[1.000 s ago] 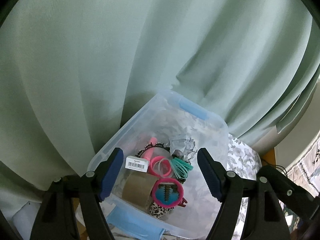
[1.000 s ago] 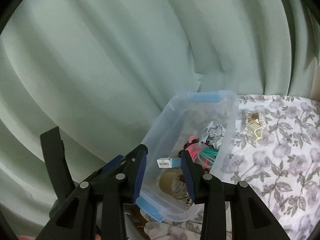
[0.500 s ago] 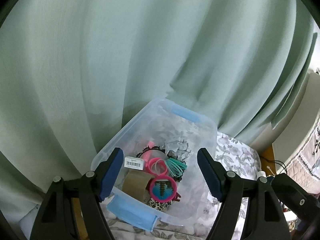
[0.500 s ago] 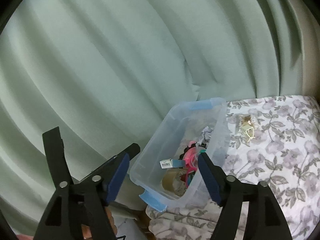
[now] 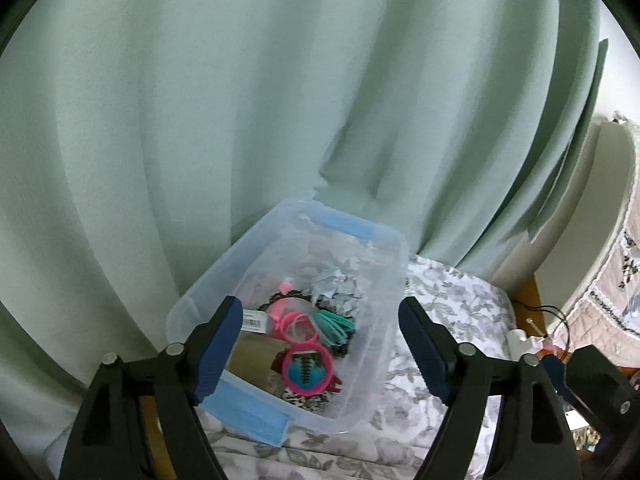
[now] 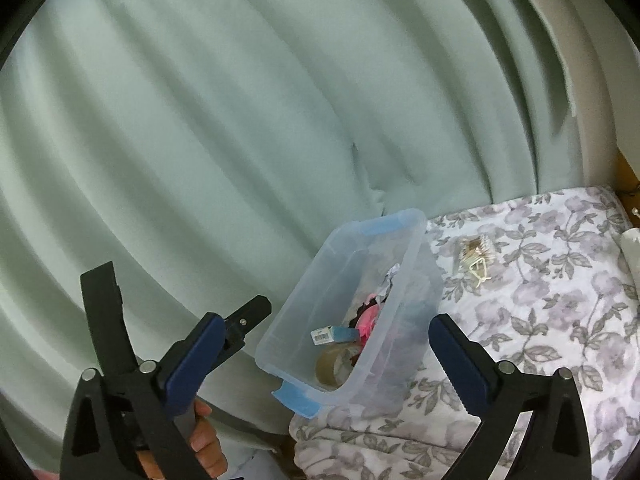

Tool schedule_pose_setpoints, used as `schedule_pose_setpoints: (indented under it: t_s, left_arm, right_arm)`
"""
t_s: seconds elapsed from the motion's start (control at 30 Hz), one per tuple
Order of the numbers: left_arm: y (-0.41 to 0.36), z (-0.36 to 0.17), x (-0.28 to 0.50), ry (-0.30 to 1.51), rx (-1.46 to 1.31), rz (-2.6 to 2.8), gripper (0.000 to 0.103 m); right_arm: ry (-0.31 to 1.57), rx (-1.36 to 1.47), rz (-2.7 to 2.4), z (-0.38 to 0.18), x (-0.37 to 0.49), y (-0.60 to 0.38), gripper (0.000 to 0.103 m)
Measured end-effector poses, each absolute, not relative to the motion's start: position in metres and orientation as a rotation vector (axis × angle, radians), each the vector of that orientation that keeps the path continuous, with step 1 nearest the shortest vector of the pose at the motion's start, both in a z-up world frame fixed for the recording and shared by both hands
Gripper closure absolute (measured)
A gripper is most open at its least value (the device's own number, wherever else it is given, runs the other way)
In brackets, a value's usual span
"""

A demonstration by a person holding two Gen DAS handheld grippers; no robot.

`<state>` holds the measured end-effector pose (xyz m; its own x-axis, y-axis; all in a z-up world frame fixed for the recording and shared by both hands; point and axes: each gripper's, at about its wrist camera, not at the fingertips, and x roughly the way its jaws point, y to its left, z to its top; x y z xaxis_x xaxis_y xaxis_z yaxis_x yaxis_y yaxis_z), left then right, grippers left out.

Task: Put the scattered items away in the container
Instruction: 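Move both grippers away from the box toward the items on the bedspread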

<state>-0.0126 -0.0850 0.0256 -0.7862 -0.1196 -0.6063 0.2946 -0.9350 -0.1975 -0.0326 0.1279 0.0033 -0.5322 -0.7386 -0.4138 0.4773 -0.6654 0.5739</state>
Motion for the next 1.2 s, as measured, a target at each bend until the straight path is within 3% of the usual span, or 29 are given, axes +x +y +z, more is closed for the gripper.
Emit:
schedule_pose_setpoints:
  t_s: [0.33, 0.6, 0.67, 0.8, 0.9, 1.2]
  left_arm:
    - [-0.080, 0.011, -0.012, 0.703, 0.880, -2.817, 0.017]
    - [-0.075, -0.008, -0.021, 0.802, 0.963, -2.840, 0.017]
    - [-0.069, -0.009, -0.022, 0.747, 0.982, -2.841, 0.017]
    - [-0.048, -0.007, -0.022, 0.425, 0.940, -2.816, 0.017]
    - [-0.038, -0.010, -0.025, 0.287, 0.930, -2.782, 0.017]
    - [-0.015, -0.013, -0.039, 0.138, 0.943, -2.773, 0.017]
  right_arm:
    - [-0.564, 0.792, -2.269, -0.007, -0.025, 0.157, 0.000]
    - [-0.602, 0.828, -2.257, -0.021, -0.031, 0.182, 0.000]
    - [-0.597, 0.834, -2.264, -0.024, -0.032, 0.186, 0.000]
    - [-0.543, 0.864, -2.302, -0.029, -0.032, 0.192, 0.000]
    - [-0.498, 0.888, -2.360, -0.035, -0.036, 0.196, 0.000]
    - [-0.426, 0.924, -2.515, -0.044, -0.050, 0.214, 0.000]
